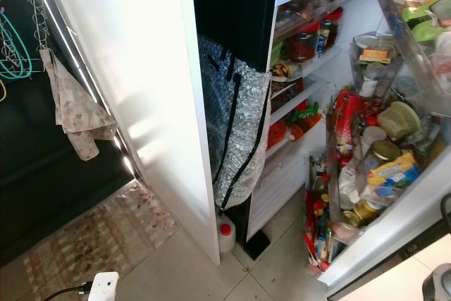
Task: Restocking fridge
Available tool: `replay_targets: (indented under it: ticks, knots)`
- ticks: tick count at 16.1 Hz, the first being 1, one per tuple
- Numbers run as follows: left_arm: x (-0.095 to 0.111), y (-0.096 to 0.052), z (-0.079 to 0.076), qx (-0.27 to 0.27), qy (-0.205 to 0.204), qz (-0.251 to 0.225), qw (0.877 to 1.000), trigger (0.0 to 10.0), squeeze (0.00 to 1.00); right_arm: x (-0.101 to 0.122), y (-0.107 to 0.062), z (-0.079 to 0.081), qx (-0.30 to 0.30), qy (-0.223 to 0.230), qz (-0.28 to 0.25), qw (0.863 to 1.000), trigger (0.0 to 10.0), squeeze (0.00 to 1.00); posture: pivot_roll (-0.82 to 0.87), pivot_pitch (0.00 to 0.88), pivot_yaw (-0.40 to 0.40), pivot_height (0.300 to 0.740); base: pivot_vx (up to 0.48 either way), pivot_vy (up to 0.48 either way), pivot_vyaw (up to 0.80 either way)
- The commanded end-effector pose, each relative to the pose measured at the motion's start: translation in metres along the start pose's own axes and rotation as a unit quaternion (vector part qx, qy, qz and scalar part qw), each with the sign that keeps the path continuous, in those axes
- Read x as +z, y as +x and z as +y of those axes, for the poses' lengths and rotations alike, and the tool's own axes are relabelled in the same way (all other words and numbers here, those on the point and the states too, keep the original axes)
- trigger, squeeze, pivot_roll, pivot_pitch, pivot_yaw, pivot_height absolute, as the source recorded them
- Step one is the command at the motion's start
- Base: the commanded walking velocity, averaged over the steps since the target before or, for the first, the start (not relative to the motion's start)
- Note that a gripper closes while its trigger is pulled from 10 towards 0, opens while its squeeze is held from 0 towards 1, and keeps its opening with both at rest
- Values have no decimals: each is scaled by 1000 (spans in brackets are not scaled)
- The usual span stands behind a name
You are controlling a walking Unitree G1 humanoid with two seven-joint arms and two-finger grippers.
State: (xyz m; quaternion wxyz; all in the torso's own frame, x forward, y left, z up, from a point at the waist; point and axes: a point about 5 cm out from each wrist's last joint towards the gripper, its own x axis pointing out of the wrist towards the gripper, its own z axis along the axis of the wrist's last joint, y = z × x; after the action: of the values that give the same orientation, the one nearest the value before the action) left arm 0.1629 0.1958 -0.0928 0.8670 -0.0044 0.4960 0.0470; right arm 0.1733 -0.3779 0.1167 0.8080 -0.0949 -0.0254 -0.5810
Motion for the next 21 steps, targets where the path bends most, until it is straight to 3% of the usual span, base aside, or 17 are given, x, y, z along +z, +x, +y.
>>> replay_targets:
  ticks: [1, 7, 12, 15, 16, 18, 19, 21]
  knots:
    - [-1, 0, 4, 3, 11, 4, 1000, 10000, 0, -2, -4, 10, 25, 9, 9, 1000, 10000, 0, -193, 0, 28, 740, 0, 0, 0]
    - [-1, 0, 4, 2, 12, 5, 1000, 10000, 0, -8, -23, 36, 123, 8, 21, 992, 10000, 0, -194, 0, 29, 740, 0, 0, 0]
    - [0, 0, 5, 1, 15, 5, 1000, 10000, 0, -12, -50, 60, 207, -3, 16, 978, 10000, 0, -190, 0, 33, 740, 0, 0, 0]
    - [0, 0, 6, 2, 14, 4, 1000, 10000, 0, -6, -71, 89, 323, -4, -3, 947, 10000, 0, -189, 0, 33, 740, 0, 0, 0]
    - [0, 0, 6, 3, 14, 4, 1000, 10000, 0, -3, -83, 104, 383, 15, 2, 924, 10000, 0, -187, 0, 33, 740, 0, 0, 0]
    - [0, 0, 6, 3, 13, 3, 1000, 10000, 0, 2, -96, 121, 445, 7, -13, 895, 10000, 0, -185, 0, 32, 740, 0, 0, 0]
    - [0, 0, 6, 4, 12, 3, 1000, 10000, 0, 9, -108, 136, 490, 7, -32, 871, 10000, 0, -181, 0, 28, 740, 0, 0, 0]
    - [0, 0, 6, 4, 10, 3, 1000, 10000, 0, 15, -116, 146, 521, 22, -35, 853, 10000, 0, -178, 0, 28, 740, 0, 0, 0]
